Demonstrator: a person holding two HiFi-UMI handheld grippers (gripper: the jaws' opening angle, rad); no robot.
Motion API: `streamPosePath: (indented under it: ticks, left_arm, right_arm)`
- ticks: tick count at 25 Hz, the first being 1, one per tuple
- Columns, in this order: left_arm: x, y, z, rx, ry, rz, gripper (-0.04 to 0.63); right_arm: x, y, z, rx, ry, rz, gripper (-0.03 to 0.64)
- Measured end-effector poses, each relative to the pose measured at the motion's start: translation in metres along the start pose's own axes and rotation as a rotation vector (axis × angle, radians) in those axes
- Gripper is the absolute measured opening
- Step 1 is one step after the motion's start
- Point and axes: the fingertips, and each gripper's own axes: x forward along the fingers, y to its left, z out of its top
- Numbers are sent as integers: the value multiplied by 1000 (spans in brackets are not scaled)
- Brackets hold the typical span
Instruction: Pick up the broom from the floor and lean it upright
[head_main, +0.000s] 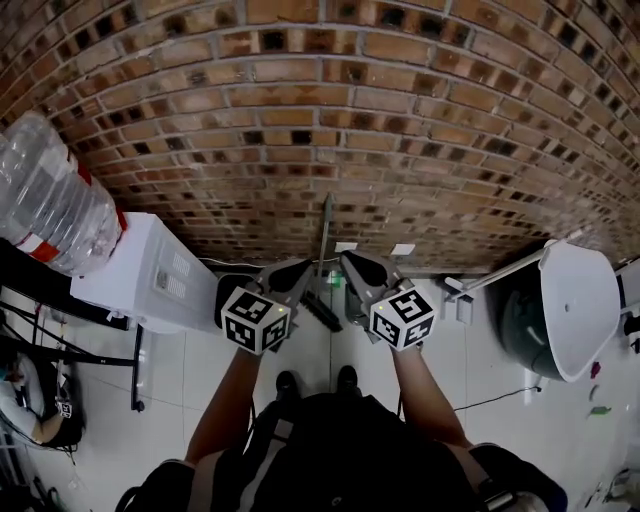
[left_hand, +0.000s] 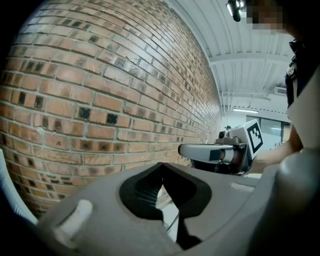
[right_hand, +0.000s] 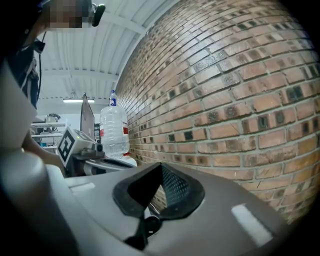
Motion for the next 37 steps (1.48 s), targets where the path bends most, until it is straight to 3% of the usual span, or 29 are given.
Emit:
streamPosePath:
  ticks: [17, 37]
  left_arm:
    - [4, -25, 20, 24, -23, -10, 0]
    - [9, -26, 29, 31, -38, -18, 0]
  right_arm:
    - [-17, -7, 10, 13, -27, -26, 6]
    - [-17, -10, 19, 9, -45, -26, 6]
